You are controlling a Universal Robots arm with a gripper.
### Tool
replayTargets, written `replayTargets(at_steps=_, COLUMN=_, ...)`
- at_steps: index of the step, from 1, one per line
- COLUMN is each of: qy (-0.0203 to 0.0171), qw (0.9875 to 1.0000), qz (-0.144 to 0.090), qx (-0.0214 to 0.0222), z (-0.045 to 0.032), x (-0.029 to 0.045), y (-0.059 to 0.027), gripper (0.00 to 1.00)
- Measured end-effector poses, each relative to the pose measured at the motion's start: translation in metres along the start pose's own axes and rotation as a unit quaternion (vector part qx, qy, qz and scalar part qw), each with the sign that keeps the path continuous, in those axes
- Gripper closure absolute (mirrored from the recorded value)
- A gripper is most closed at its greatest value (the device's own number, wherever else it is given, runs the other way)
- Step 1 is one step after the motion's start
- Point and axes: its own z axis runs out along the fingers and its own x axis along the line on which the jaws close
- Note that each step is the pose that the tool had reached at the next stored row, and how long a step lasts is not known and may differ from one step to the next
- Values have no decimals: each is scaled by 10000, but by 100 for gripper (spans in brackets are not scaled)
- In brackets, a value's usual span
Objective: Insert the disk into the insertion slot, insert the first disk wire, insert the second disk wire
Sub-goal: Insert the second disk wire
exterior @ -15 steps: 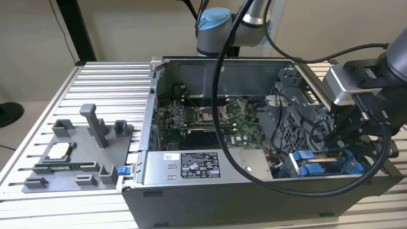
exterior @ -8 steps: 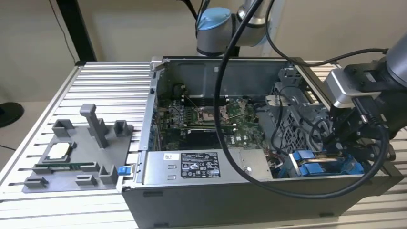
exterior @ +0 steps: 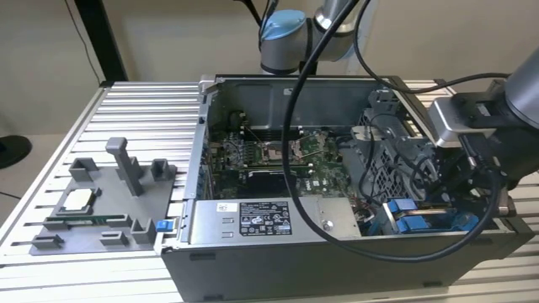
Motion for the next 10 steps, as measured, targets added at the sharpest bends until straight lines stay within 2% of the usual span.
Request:
replayTargets(at_steps=4, qy=0, qw=10000, qz=27, qx=6, z=23, x=-45, y=2, gripper=100)
replayTargets(at_steps=10, qy=15, qw=10000, qz=32, qx=1, z=33, x=-47, y=-31, gripper=100)
